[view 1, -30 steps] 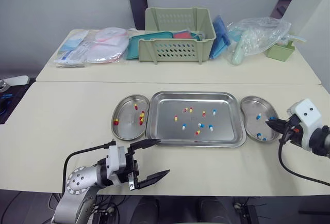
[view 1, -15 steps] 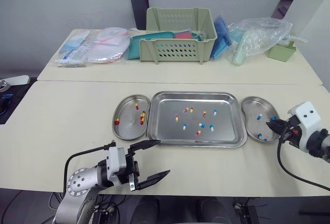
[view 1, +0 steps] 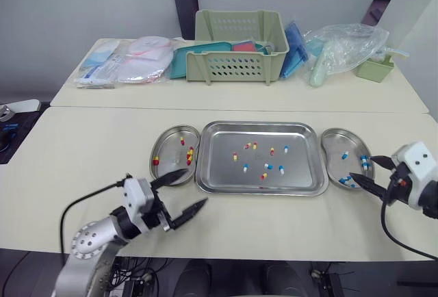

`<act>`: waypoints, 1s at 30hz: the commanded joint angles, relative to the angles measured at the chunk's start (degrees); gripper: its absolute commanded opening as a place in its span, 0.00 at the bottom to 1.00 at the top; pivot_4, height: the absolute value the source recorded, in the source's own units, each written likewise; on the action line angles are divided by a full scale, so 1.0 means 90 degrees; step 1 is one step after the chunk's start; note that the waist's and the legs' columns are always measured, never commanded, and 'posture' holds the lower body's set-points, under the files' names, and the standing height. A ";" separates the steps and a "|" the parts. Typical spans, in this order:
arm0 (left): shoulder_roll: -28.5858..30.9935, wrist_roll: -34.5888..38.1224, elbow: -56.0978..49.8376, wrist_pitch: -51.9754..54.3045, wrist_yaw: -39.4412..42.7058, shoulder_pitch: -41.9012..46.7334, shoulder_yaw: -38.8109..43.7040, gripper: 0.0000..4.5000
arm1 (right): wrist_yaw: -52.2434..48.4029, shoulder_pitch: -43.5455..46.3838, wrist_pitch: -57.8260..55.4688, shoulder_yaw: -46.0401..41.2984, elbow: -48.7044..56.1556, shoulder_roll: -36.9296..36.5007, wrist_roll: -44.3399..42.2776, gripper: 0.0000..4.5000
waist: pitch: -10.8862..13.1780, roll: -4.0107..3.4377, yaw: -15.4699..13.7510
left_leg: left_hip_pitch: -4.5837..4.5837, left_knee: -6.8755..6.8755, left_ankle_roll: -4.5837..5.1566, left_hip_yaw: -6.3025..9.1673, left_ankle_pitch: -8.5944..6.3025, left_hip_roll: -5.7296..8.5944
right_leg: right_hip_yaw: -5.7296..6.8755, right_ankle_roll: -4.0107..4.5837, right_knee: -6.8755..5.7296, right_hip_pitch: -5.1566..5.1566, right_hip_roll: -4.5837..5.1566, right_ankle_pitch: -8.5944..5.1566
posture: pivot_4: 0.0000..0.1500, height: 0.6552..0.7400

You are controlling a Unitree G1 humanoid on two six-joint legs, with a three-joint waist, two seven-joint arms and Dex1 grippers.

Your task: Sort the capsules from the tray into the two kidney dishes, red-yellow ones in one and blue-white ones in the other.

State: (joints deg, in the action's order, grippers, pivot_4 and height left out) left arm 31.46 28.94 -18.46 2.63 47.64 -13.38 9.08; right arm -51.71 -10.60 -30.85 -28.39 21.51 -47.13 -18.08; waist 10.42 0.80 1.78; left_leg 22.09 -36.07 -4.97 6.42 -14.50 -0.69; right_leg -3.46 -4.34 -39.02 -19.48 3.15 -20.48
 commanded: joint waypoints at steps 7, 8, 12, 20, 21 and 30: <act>0.0593 0.0231 0.1668 0.0307 -0.0589 -0.0091 0.2516 1.00 | -0.1381 -0.1073 0.1807 -0.1095 -0.0861 -0.0308 -0.0193 0.87 | 0.0003 0.0006 0.0012 | -0.0024 0.0005 0.0000 -0.0008 0.0000 0.0000 | -0.0004 0.0000 0.0004 0.0019 0.0000 0.0000 | 1.00 0.99; 0.0634 0.0179 0.1932 0.0292 -0.0597 -0.0153 0.2664 1.00 | -0.1456 -0.1154 0.1904 -0.1133 -0.1013 -0.0333 -0.0184 0.87 | 0.0004 0.0008 0.0014 | -0.0025 0.0005 0.0000 -0.0007 0.0000 0.0000 | -0.0004 0.0000 0.0005 0.0019 0.0000 0.0000 | 1.00 0.99; 0.0745 -0.0063 0.2623 0.0270 -0.0508 -0.0512 0.2843 1.00 | -0.1671 -0.1451 0.2149 -0.1102 -0.1311 -0.0414 -0.0116 0.87 | 0.0004 0.0009 0.0019 | -0.0026 0.0008 0.0000 -0.0010 -0.0001 -0.0001 | -0.0008 0.0000 0.0006 0.0018 0.0000 -0.0001 | 1.00 0.99; 0.0708 -0.0097 0.2781 0.0254 -0.0393 -0.0755 0.2899 1.00 | -0.1831 -0.1721 0.1857 -0.1163 -0.1326 -0.0583 -0.0284 1.00 | 0.0002 0.0025 0.0006 | -0.0025 0.0008 -0.0001 -0.0010 -0.0001 -0.0002 | -0.0008 0.0000 0.0006 0.0021 0.0001 0.0000 | 1.00 0.99; 0.0711 -0.0090 0.2764 0.0274 -0.0389 -0.0753 0.2893 1.00 | -0.1826 -0.1722 0.1888 -0.1161 -0.1354 -0.0591 -0.0263 1.00 | 0.0003 0.0026 0.0006 | -0.0025 0.0008 -0.0001 -0.0010 -0.0001 -0.0001 | -0.0007 0.0000 0.0007 0.0021 0.0001 0.0000 | 1.00 0.99; 0.0698 -0.0093 0.2530 0.0437 -0.0389 -0.0726 0.2823 1.00 | -0.1766 -0.1712 0.2039 -0.1139 -0.1343 -0.0544 -0.0235 1.00 | 0.0003 0.0026 0.0006 | -0.0026 0.0008 -0.0001 -0.0010 -0.0001 -0.0002 | -0.0007 0.0000 0.0007 0.0021 0.0001 -0.0001 | 1.00 0.99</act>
State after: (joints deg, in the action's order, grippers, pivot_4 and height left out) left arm 37.39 27.80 6.18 6.33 44.30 -19.61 33.23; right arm -67.49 -25.91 -13.22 -36.86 8.61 -51.61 -19.33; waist 10.44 1.03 1.84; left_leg 21.86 -36.00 -4.98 6.32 -14.51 -0.70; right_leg -3.52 -4.34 -38.96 -19.29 3.16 -20.48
